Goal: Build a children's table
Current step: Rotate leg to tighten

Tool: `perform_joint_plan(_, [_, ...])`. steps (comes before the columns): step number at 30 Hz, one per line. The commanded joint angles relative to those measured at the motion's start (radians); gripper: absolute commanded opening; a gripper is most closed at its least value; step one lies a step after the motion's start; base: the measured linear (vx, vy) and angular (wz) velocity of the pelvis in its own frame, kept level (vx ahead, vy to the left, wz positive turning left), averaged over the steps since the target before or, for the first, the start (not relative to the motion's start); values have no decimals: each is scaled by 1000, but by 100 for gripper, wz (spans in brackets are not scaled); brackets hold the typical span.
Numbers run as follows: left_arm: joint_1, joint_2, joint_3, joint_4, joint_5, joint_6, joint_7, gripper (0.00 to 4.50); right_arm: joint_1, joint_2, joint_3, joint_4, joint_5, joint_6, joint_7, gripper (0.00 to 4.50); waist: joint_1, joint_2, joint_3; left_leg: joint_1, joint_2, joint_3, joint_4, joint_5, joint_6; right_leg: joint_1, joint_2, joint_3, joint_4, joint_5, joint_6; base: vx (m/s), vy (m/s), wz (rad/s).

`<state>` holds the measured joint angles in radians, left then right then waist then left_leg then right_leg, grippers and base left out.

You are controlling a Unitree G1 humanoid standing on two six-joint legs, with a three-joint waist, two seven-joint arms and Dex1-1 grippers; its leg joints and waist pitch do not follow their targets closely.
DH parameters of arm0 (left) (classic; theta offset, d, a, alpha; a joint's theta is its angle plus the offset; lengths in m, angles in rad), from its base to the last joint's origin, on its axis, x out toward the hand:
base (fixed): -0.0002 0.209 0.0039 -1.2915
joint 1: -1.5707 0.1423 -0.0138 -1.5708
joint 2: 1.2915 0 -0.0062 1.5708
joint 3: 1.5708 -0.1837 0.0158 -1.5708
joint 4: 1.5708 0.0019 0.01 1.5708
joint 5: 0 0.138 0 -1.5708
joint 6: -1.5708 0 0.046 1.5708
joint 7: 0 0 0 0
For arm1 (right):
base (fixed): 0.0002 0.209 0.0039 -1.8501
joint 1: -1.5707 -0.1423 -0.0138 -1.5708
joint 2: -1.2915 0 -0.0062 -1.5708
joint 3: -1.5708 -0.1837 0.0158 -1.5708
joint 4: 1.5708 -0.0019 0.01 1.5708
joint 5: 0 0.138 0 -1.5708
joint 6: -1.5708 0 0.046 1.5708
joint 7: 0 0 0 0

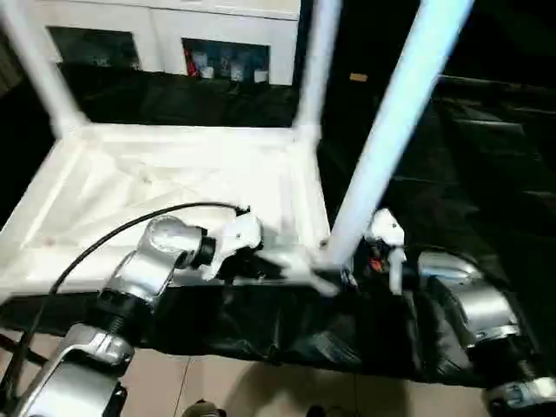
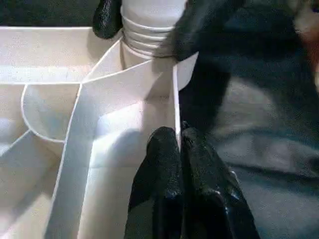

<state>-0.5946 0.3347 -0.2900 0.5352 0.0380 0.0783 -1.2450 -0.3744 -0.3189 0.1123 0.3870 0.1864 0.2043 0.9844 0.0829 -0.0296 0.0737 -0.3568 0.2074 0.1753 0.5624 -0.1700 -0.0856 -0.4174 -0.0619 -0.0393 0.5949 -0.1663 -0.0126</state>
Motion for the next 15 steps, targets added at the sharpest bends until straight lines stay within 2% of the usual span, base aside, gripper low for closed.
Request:
perform_joint_plan(1, [-33,-93,-8,30,2,29,121,0,-17,76,4,70,-46,-11,-177,279,-6,-5,-56,5,15,2,-61,-247,14,49,-66,35,-82,-357,-172,0,0,0])
perform_joint_plan(4, [-51,-147,-7,59,18,57,204,0,-38,138,-27,126,-55,-13,-314,277,-11,-6,-57,6,14,-1,-63,-260,3,49,-66,35,-86,-398,-150,0,0,0])
perform_joint_plan(5, [-57,-169,-9,70,24,62,234,0,-46,166,-38,143,-51,-12,-359,276,-13,-3,-55,9,14,0,-64,-269,5,44,-65,36,-87,-396,-152,0,0,0])
perform_joint_plan(7, [-64,-194,-11,83,32,71,270,0,-56,195,-46,163,-52,-21,-407,276,-16,-6,-56,9,12,-2,-64,-278,5,48,-65,35,-90,-415,-144,0,0,0])
perform_joint_plan(9, [-80,-256,-9,113,49,89,363,0,-90,268,-68,220,-64,-36,-528,275,-23,3,-54,7,12,-1,-65,-274,6,43,-64,37,-90,-393,-151,0,0,0])
perform_joint_plan(10, [-85,-274,-7,121,54,96,389,0,-101,287,-75,235,-68,-42,-563,275,-25,-3,-56,9,9,0,-62,-282,6,46,-62,35,-91,-405,-149,0,0,0])
perform_joint_plan(11, [-91,-301,-6,128,55,96,412,0,-135,323,-93,277,-68,-57,-632,275,-24,-2,-55,10,9,1,-62,-278,9,43,-63,36,-92,-403,-149,0,0,0])
perform_joint_plan(14, [-94,-312,-6,132,60,93,419,0,-154,336,-95,298,-76,-83,-648,275,-26,1,-55,7,10,-1,-64,-284,17,44,-63,34,-93,-406,-139,0,0,0])
perform_joint_plan(15, [-94,-308,-9,134,65,87,418,0,-157,332,-89,299,-86,-93,-643,331,-26,-3,-56,4,10,-1,-65,-282,23,46,-62,34,-92,-389,-138,0,0,0])
